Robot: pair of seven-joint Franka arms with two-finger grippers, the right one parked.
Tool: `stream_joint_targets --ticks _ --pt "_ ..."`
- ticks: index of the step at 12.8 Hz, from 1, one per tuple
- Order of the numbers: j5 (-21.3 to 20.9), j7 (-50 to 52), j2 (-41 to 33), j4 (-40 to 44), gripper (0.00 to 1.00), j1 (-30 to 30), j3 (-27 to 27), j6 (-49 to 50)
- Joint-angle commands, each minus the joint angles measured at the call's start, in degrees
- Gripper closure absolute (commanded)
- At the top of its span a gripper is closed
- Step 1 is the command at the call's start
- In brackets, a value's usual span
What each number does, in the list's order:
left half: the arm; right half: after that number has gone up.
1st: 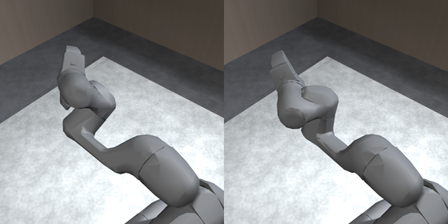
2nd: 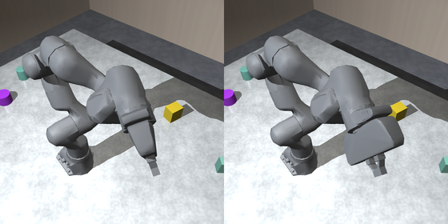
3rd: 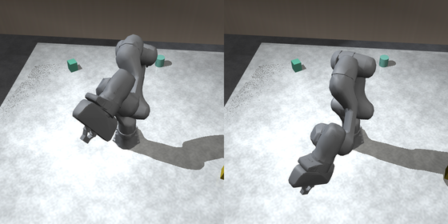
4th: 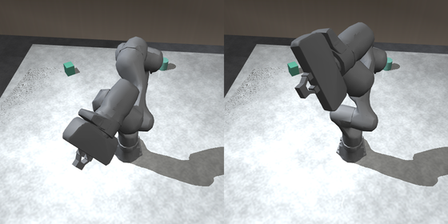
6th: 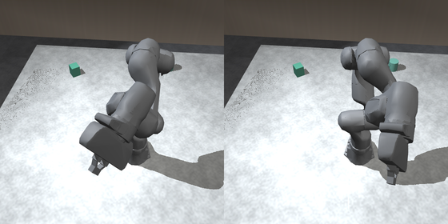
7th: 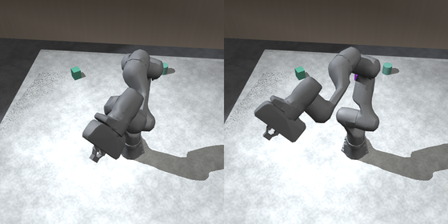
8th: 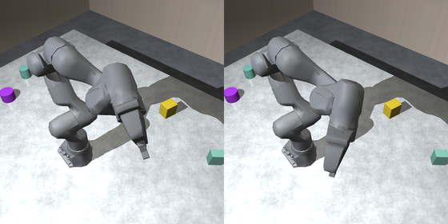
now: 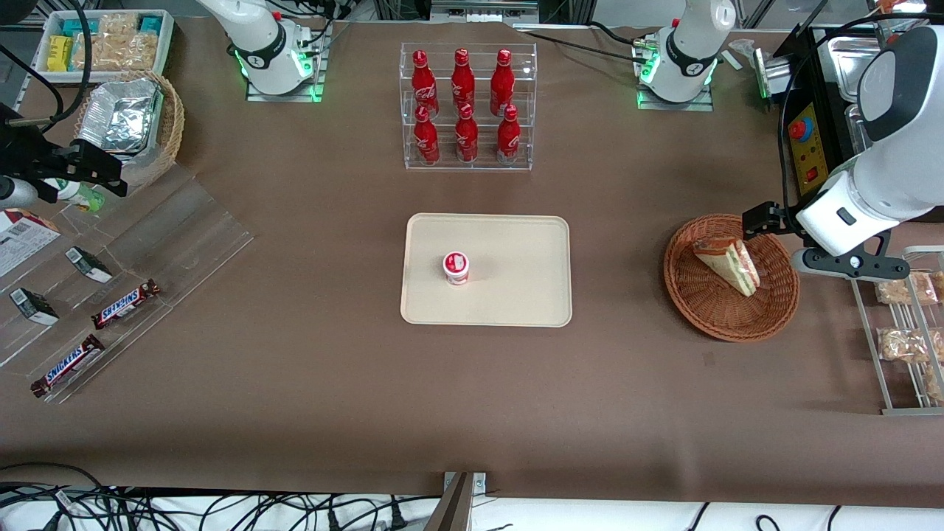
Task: Place sandwich from basket to tray
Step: 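Lower the open left gripper over the wrapped sandwich in the basket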
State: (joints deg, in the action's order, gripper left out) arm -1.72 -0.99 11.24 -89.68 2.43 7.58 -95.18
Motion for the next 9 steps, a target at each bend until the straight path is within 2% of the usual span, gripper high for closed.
stream_joint_targets --ticks 1,6,9 --pt "1.28 -1.13 1.49 1.88 0.0 0.12 -0.11 1.49" --pt "0.58 -0.52 2.29 1.88 0.0 0.73 -0.37 1.67" --pt "0.31 13.77 3.34 0.92 0.0 2.23 -1.08 2.37"
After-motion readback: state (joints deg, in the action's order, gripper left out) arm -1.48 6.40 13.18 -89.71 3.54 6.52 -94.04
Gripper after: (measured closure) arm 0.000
